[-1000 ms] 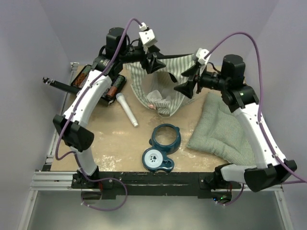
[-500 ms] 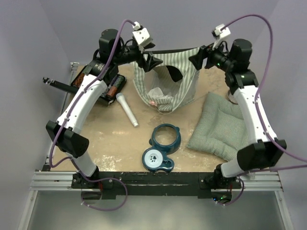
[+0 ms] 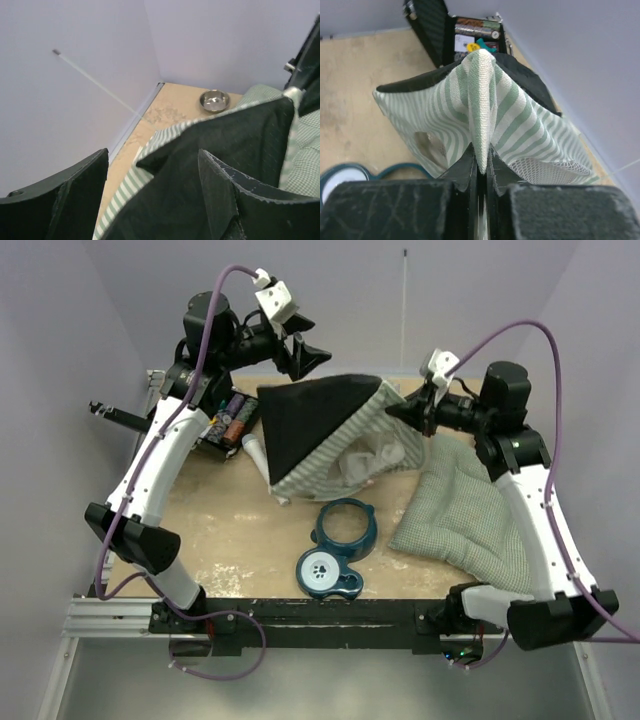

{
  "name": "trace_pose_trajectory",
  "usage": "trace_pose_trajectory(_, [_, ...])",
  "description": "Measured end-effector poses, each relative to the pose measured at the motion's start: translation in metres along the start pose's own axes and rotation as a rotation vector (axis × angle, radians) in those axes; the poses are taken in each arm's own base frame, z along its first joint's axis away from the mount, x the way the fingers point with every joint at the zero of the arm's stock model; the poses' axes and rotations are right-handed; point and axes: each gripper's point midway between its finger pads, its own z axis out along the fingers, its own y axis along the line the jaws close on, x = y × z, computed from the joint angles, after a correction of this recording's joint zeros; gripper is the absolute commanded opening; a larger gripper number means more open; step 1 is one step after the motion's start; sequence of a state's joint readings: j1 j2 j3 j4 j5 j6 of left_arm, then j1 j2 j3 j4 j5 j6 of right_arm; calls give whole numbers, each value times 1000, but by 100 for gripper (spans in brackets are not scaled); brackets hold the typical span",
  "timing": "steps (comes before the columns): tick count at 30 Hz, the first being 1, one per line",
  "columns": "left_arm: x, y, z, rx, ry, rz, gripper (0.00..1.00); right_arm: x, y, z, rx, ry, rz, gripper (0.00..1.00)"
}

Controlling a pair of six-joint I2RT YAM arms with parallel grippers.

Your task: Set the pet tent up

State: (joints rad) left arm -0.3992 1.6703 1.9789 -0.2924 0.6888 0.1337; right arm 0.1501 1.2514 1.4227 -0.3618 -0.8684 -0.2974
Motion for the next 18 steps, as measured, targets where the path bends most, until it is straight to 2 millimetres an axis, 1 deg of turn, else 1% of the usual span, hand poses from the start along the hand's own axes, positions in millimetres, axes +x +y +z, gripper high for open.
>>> trace_pose_trajectory(1, [0, -2, 0, 11, -1, -13, 71, 1, 11, -4, -25, 2, -45, 2])
trace_pose_trajectory(2, [1, -6, 0, 28, 1, -27, 70, 7, 23, -8, -51, 16, -85, 2])
trace_pose_trajectory(3, [5, -10, 1, 46, 7, -39, 70, 13, 31, -10, -69, 28, -105, 3])
trace_pose_trajectory(4, [9, -15, 1, 67, 15, -48, 69, 21, 38, -12, -86, 42, -123, 3])
trace_pose_trajectory(5, [18, -22, 2, 91, 30, -61, 69, 33, 47, -13, -106, 63, -131, 3])
trace_pose_trajectory(7, [49, -41, 1, 149, 91, -112, 68, 56, 63, -15, -144, 104, -140, 7])
trace_pose_trajectory(9, [86, -66, 0, 224, 161, -171, 65, 67, 75, -18, -168, 124, -166, 10])
trace_pose_trajectory(10, [109, -82, -2, 271, 207, -202, 63, 69, 81, -21, -181, 127, -191, 13])
trace_pose_trajectory(11, [128, -95, -3, 308, 247, -229, 62, 70, 87, -24, -192, 131, -222, 19])
trace_pose_trajectory(12, [141, -107, -6, 339, 278, -245, 60, 69, 91, -27, -197, 132, -242, 29])
trace_pose_trajectory(13, [158, -122, -9, 381, 319, -254, 59, 68, 95, -30, -202, 132, -265, 37])
trace_pose_trajectory(14, [167, -133, -12, 411, 343, -258, 56, 67, 98, -33, -207, 133, -281, 48])
trace_pose_trajectory(16, [179, -156, -18, 477, 381, -239, 54, 70, 103, -39, -216, 152, -286, 65])
trace_pose_trajectory(17, [181, -165, -22, 505, 392, -219, 54, 71, 104, -41, -222, 163, -280, 70])
trace_pose_trajectory(18, [182, -174, -25, 530, 398, -199, 53, 72, 105, -43, -226, 181, -271, 73])
